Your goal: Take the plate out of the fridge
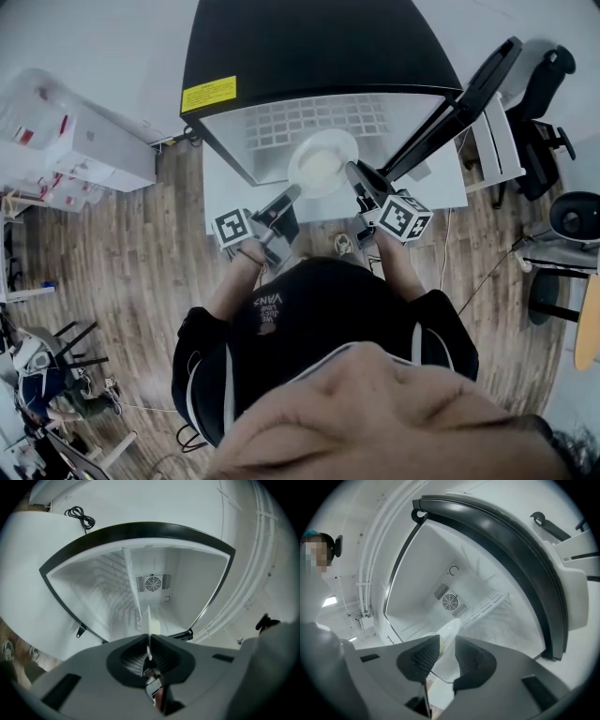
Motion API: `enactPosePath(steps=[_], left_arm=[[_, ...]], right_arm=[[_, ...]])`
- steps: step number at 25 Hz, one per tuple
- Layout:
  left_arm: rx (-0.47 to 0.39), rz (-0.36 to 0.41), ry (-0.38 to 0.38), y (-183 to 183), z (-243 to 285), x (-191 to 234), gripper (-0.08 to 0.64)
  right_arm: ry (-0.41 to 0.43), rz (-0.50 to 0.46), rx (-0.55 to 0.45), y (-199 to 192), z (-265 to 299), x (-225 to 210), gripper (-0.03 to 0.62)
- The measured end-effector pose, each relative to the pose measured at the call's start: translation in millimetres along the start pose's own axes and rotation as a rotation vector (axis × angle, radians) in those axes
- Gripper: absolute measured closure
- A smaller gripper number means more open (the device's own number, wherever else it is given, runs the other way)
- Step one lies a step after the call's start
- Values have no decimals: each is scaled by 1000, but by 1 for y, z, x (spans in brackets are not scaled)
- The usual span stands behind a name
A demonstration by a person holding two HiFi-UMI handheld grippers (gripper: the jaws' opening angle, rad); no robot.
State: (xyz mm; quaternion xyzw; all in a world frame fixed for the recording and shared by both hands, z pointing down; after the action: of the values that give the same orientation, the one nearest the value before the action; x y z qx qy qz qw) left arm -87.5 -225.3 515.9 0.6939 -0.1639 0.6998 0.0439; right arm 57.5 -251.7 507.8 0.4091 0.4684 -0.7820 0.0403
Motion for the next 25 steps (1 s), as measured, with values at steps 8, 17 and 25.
enactPosePath(steps=[8, 17, 25], left_arm=[[44, 9, -13, -14, -11, -1, 526], [67, 1, -11, -30, -21, -1, 526], [66, 18, -2, -45, -15, 0, 526]], right_arm=[[-35, 6, -34, -18, -14, 10, 483], [-49, 12, -39, -33, -27, 17, 485], [-45, 6, -30, -38, -43, 13, 488]])
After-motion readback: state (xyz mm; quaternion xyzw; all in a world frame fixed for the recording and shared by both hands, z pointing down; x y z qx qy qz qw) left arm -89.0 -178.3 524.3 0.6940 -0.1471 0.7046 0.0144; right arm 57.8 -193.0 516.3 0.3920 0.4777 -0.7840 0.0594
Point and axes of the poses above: the fingertips, and each gripper's own axes: z forward along the fingers, x to its left, y out of its top, the point moved 1 cm from there along -z, backward along the fingers, and after that the axes turned 12 degrees about x, right-handed, at the moved point
